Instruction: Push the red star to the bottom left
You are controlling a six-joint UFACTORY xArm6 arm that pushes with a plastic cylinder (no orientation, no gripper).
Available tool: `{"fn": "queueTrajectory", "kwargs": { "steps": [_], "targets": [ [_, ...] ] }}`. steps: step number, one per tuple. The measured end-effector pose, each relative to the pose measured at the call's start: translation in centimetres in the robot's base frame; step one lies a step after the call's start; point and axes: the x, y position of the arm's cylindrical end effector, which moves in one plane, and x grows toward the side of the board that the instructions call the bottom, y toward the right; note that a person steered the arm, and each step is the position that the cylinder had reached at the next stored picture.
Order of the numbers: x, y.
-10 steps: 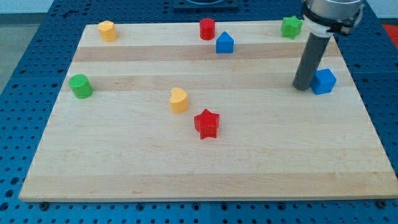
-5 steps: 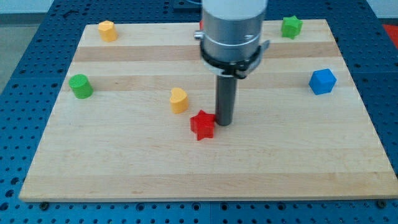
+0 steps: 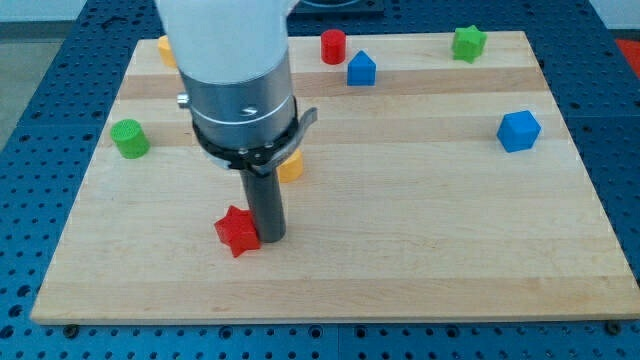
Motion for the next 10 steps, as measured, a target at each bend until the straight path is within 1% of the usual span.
{"fn": "queueTrajectory", "kwargs": {
  "steps": [3, 5, 6, 8, 9, 10],
  "targets": [
    [0.0, -9.5],
    [-0.2, -11.7],
    [-0.9, -12.3],
    [-1.1, -15.7],
    [-1.9, -16.2],
    [-1.1, -18.2]
  ]
}}
